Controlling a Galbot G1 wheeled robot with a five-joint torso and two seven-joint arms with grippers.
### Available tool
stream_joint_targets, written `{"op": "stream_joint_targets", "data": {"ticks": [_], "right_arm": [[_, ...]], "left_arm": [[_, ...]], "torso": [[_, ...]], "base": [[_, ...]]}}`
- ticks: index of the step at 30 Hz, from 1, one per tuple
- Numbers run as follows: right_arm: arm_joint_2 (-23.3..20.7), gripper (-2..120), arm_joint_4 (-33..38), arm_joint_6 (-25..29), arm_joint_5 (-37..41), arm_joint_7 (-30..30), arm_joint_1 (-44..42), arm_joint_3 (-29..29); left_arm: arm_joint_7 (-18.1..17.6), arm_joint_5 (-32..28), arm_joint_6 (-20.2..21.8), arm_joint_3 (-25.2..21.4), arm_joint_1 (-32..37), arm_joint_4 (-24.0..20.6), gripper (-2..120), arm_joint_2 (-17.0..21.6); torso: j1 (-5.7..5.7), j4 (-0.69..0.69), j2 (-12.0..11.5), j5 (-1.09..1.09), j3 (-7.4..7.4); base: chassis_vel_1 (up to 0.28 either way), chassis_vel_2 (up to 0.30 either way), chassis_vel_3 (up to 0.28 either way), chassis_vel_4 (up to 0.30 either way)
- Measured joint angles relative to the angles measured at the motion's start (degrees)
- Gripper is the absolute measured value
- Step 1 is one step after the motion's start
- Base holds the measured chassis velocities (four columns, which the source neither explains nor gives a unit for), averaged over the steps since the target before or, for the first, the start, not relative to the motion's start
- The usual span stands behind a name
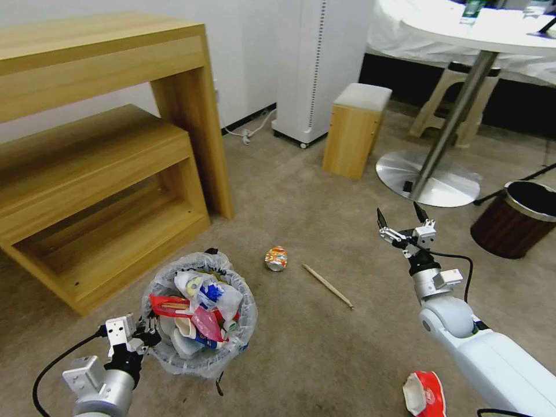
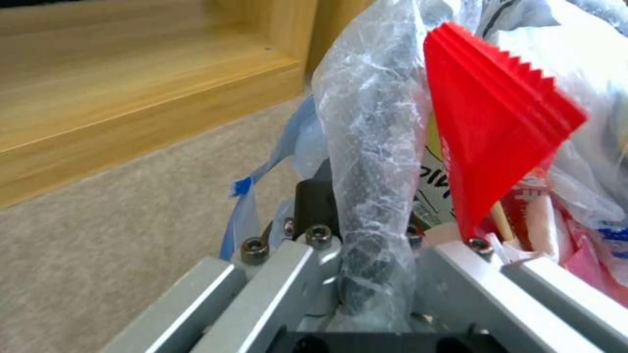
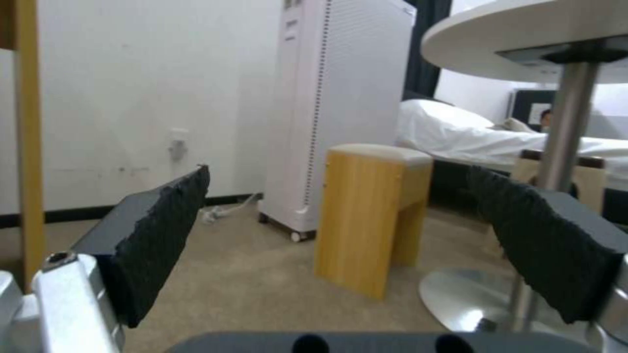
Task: Pick up the trash bin and place the garbage on the floor into it.
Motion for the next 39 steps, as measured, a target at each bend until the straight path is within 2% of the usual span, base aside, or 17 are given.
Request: {"op": "stream_joint_targets", "data": {"ticks": [17, 22, 25, 33, 39], "right_arm": [[0.77, 100, -0.26, -0.03, -0.11, -0.18, 0.31, -1.52], [0.76, 100, 0.17, 0.17, 0.06, -1.21, 0.46, -1.9], [0.48, 100, 0.68, -0.2, 0.01, -1.51, 0.46, -1.9], [-2.96, 100, 4.23, -3.37, 3.2, -3.61, -1.12, -2.49], [-8.32, 100, 8.33, -8.44, 10.13, -3.36, -6.56, -2.49]], "left_arm": [[-0.33, -0.47, -0.26, -0.04, -0.83, 1.0, 1, 0.27], [-0.56, -0.64, -0.39, -0.37, -0.85, 0.99, 1, 0.37], [-0.63, -0.81, -0.4, -0.76, -0.89, 0.97, 1, 0.55], [-0.64, -0.72, -0.47, -0.64, -1.21, 1.6, 1, 0.33], [-0.54, -0.3, -0.64, -0.11, -1.89, 2.28, 1, -0.15]], "torso": [[0.0, -0.03, 0.0, 0.0, 0.0], [0.0, 0.03, 0.0, 0.0, 0.0], [0.0, 0.01, -0.01, 0.0, 0.0], [0.0, 0.01, 0.0, 0.0, 0.0], [0.0, 0.0, 0.0, 0.0, 0.0]], "base": [[-0.064, -0.065, -0.061, -0.055], [0.0, 0.0, 0.0, 0.0], [0.0, 0.0, 0.0, 0.0], [0.0, 0.0, 0.0, 0.0], [0.0, 0.0, 0.0, 0.0]]}}
